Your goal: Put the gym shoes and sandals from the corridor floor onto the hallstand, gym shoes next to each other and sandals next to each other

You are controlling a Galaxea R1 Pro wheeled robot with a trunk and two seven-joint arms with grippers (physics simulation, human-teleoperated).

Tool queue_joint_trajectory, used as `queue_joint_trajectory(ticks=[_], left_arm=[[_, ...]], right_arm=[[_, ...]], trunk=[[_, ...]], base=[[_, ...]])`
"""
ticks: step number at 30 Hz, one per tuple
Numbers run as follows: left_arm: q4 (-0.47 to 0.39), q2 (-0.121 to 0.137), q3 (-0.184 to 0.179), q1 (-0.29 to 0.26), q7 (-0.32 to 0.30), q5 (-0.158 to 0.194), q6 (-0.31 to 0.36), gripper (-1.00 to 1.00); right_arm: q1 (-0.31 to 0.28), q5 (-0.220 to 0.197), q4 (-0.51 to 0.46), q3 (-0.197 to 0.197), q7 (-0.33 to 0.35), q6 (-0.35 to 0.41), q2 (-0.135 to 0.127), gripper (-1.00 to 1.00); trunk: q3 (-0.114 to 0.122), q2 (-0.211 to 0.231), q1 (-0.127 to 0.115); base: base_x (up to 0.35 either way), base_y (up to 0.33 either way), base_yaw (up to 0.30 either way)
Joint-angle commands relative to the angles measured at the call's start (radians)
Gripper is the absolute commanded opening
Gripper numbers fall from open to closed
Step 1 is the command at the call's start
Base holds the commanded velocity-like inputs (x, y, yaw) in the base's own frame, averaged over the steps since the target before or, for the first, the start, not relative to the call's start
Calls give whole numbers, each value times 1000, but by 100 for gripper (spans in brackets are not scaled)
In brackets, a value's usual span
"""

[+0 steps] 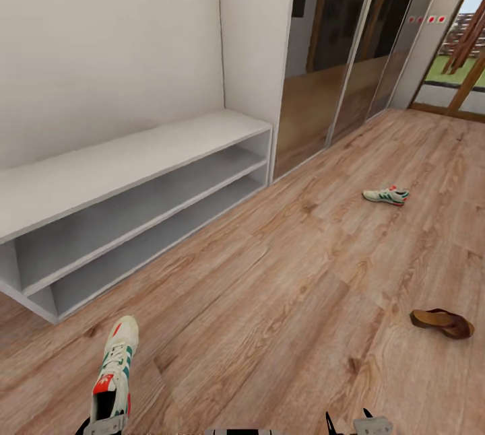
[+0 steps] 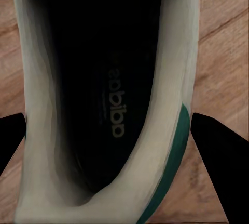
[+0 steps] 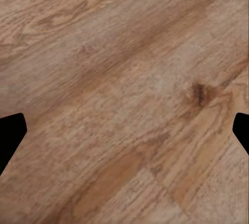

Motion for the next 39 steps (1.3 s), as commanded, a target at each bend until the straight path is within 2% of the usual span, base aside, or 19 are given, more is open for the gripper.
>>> queue_joint_trajectory(ticks=[1,15,19,39], left_arm=[[1,1,-2,-1,-1,6,-3,-100],[1,1,1,-1,0,6,-2,-100],[0,1,2,-1,1,7,-2,-100],[-1,1,2,-1,0,7,-2,-100]], right_arm=[[0,11,0,-5,-1,-3,1,100],[0,11,0,-4,1,-3,1,100],[0,11,-3,-4,2,-4,1,100],[0,11,-3,-4,1,-5,1,100]], trunk=[[-1,0,0],[-10,0,0],[-10,0,0],[8,0,0]], base=[[0,0,271],[-228,0,222],[-42,0,56],[-1,0,224]])
